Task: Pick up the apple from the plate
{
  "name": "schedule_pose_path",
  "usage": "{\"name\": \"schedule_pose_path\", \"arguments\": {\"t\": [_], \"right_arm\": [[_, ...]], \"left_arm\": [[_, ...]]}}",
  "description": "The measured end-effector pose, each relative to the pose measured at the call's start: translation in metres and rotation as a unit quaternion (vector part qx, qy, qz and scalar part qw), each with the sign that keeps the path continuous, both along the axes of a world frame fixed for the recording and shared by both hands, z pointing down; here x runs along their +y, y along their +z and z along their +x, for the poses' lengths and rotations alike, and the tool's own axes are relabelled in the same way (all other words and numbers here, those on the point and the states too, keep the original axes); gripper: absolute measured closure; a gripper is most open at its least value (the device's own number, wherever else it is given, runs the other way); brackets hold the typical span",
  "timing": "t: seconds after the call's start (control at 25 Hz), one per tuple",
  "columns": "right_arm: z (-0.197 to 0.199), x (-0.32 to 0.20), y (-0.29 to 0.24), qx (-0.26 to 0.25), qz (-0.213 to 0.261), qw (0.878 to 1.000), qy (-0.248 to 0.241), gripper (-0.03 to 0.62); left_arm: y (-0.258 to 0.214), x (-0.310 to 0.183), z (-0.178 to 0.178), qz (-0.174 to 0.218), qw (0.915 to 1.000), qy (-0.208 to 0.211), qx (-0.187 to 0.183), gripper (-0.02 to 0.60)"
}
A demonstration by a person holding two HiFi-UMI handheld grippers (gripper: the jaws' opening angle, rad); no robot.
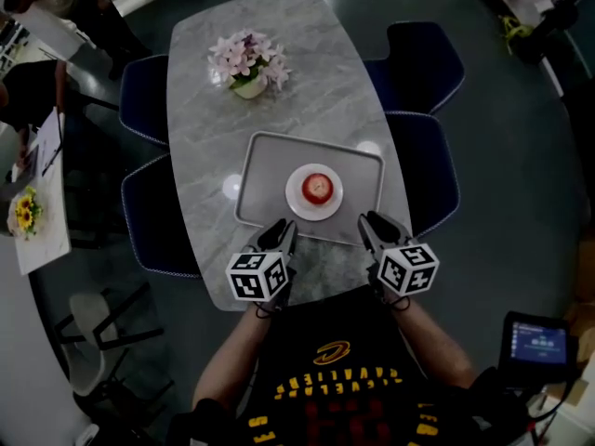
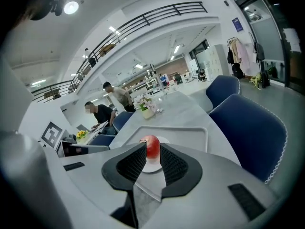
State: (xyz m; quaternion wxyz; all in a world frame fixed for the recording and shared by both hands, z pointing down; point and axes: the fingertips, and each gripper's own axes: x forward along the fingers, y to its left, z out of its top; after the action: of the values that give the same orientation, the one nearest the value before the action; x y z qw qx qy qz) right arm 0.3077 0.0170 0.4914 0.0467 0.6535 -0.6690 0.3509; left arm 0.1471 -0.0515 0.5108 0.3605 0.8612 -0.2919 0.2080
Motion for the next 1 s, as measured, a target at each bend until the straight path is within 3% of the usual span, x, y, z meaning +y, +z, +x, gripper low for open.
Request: {"name": "schedule_pose_path", "arguments": {"t": [0.32, 0.8, 1.0], "right_arm": [[0.013, -0.033, 0.061, -0.083, -0.058, 0.995, -0.006, 0.502], [0.008, -0.058, 0.124, -0.165, -0.138, 0.977, -0.008, 0.502], [0.005, -0.064, 0.132, -0.197, -0.156, 0.968, 0.003, 0.502]], "left_arm": [[0.051, -0.028, 0.012, -0.073, 0.9961, -0.039, -0.033, 0.495], [0.107, -0.042, 0.011, -0.193, 0.9753, -0.102, -0.034, 0.495], [0.114, -0.041, 0.015, -0.214, 0.9708, -0.099, -0.044, 0.495]]}}
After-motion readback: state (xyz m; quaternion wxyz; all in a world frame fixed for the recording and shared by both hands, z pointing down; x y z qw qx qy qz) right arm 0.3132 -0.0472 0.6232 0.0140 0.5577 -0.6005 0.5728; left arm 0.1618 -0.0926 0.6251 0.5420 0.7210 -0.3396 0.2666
